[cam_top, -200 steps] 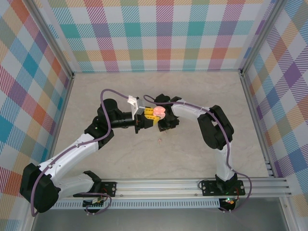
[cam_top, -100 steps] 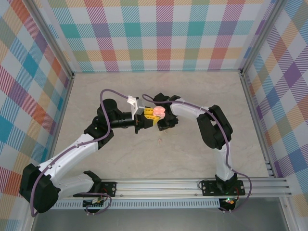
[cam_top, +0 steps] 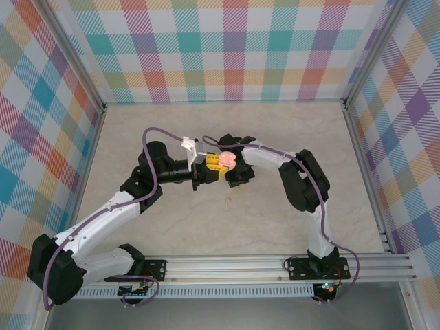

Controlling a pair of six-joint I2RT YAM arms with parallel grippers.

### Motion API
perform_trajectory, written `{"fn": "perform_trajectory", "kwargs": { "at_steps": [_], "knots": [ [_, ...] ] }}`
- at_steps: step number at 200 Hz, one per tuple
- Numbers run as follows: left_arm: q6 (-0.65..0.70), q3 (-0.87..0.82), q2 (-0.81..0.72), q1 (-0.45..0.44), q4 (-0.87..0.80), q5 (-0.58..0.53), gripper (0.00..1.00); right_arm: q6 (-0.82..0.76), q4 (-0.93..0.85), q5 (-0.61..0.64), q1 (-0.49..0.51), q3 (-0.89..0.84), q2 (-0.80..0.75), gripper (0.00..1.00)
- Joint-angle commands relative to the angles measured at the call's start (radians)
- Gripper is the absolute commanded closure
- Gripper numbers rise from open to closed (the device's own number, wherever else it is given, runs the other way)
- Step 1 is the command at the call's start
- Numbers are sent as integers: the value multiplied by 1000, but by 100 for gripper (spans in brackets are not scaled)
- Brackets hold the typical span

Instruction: Insert wireless bluetooth earbuds into charging case

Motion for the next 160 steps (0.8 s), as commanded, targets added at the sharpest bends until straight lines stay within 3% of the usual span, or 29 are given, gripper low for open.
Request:
{"fn": "perform_trajectory", "kwargs": {
  "at_steps": [1,65,113,160],
  "knots": [
    [2,-7,-20,-12,-4,1,92,70,-52,37,-25,7,9,79],
    [4,-3,-19,-13,-8,-1,91,143,-36,26,-77,-39,-22,76],
    [3,-2,-18,-13,-8,1,91,54,-56,1,-75,-31,-13,66],
    [0,-2,-14,-13,-3,0,92,-12,-95,6,-68,-11,11,67]
  ]
}}
